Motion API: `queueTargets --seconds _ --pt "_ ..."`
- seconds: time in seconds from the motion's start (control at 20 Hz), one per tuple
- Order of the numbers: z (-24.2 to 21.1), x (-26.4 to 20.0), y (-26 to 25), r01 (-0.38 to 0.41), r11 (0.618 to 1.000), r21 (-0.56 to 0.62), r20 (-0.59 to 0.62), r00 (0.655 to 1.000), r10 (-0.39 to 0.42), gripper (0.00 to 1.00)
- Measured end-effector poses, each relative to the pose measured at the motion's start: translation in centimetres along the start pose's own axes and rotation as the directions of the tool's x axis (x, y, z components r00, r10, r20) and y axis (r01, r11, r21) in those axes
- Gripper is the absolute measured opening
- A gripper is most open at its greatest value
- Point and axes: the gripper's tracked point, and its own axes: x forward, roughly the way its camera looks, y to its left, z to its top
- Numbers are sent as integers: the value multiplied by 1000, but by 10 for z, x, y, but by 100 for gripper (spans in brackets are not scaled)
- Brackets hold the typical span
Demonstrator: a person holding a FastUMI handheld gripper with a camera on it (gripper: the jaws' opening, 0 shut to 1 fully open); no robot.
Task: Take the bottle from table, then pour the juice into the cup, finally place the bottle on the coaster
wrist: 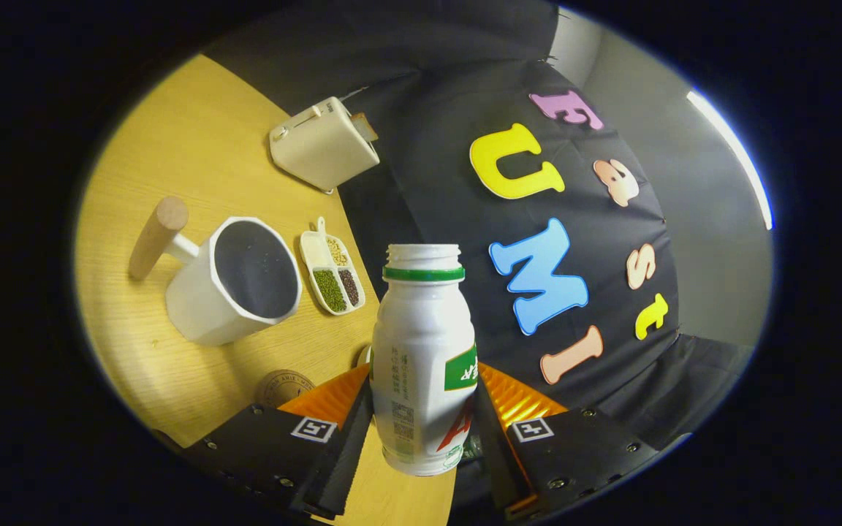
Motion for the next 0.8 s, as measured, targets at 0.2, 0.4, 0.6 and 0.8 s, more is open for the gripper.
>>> queueTargets --seconds 0.2,0.4,0.6,0.8 --pt "4 -4 0 1 990 142 35 999 -6 72" --pt "11 -6 0 5 973 229 72 997 -22 72" --pt "16 -7 1 -5 953 303 89 996 -23 72" --pt "13 -4 1 -25 906 423 79 997 -10 72"
